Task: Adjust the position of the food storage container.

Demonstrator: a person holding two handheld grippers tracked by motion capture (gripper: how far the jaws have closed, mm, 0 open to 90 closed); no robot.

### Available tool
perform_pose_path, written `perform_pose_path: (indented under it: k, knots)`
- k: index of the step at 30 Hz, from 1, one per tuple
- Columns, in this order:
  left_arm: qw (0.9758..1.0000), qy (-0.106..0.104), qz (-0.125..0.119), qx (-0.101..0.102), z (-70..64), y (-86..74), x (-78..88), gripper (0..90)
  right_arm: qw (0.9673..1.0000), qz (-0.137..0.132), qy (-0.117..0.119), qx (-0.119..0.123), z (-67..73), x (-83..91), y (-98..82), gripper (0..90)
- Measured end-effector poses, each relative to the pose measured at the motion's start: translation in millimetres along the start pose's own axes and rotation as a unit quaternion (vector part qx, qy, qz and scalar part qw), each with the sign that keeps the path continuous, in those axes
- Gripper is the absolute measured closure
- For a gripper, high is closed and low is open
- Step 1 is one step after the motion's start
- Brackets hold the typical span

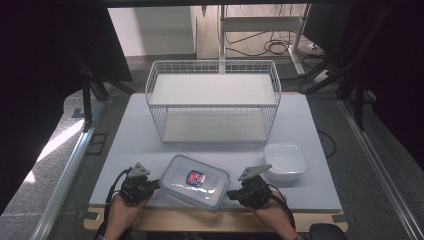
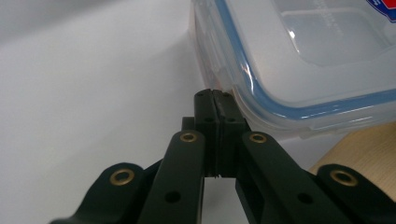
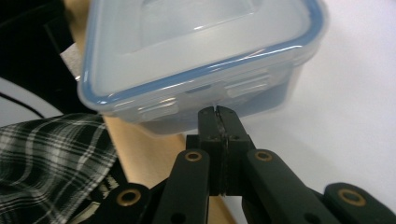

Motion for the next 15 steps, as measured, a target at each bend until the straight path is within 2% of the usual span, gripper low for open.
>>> perform_pose_path:
  k: [3, 4, 7, 10, 15]
  knots:
    - [1.0000, -0.006, 0.000, -0.005, -5.2, 5.8, -4.4, 89.6, 0.9999, -0.003, -0.010, -0.003, -7.0, 3.3, 0.9, 89.6]
    - [0.9999, -0.008, 0.000, -0.006, -8.5, 9.6, -8.0, 89.7, 0.9996, -0.008, -0.023, -0.012, -15.1, 7.1, 2.0, 89.6]
    - [0.9998, -0.013, 0.004, -0.012, -15.5, 15.3, -14.9, 89.7, 0.9988, -0.014, -0.043, -0.019, -25.7, 12.0, 3.3, 89.6]
    - [0.9995, -0.021, 0.005, -0.022, -22.4, 21.4, -20.9, 89.7, 0.9973, -0.022, -0.065, -0.025, -38.5, 17.0, 5.2, 89.7]
    - [0.9992, -0.022, 0.005, -0.033, -28.8, 29.4, -28.3, 89.7, 0.9947, -0.032, -0.090, -0.038, -56.8, 23.0, 7.7, 89.7]
Point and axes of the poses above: each handheld gripper's, and its own axes: x roughly backward along the jaws, y roughly out of its top, z roughly to its left, the point moved 9 cm from there along -x, roughly forward along the jaws, and after that the axes turned 10 degrees about -x, right-handed, at the moved point
